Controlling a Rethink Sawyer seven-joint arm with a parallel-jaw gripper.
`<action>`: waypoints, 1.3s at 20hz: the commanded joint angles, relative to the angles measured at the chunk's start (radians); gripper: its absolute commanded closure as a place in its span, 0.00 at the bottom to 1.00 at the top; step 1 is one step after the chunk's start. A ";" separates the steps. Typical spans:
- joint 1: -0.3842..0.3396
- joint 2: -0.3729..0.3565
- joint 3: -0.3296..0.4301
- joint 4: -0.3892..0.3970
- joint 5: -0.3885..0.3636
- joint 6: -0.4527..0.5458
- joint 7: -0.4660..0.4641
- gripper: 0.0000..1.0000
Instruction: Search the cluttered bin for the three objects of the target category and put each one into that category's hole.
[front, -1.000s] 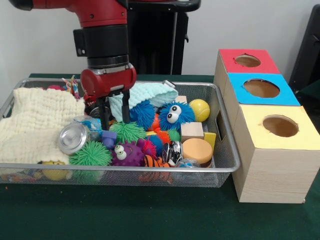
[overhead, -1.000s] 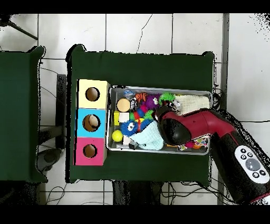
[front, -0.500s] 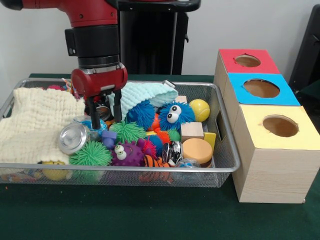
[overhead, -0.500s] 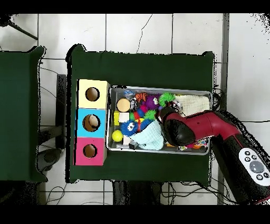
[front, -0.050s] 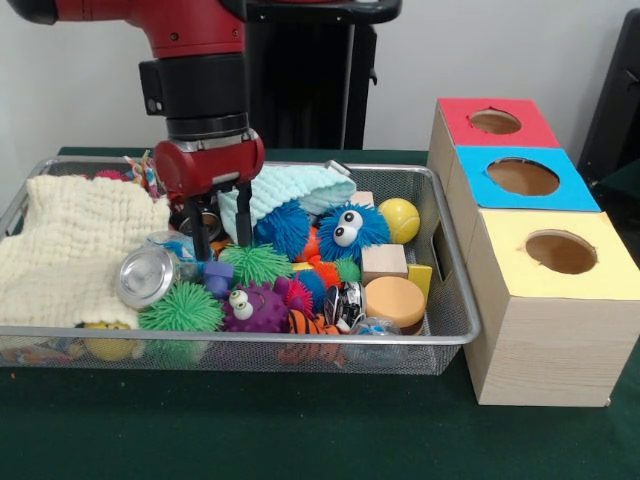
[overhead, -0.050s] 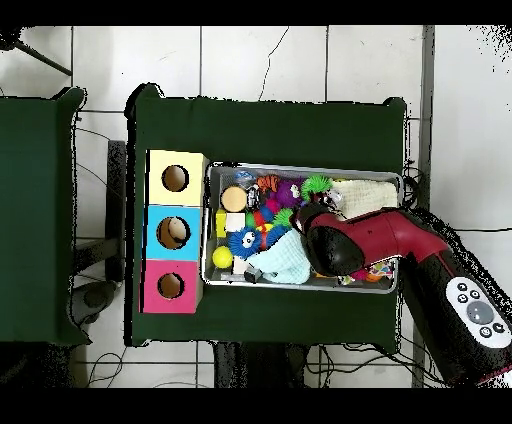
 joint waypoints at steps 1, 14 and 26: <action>0.010 0.062 -0.075 0.020 -0.125 0.089 -0.226 0.00; -0.038 0.105 -0.087 0.032 -0.175 0.066 -0.265 0.00; -0.082 0.083 -0.043 0.057 -0.139 0.110 -0.319 0.00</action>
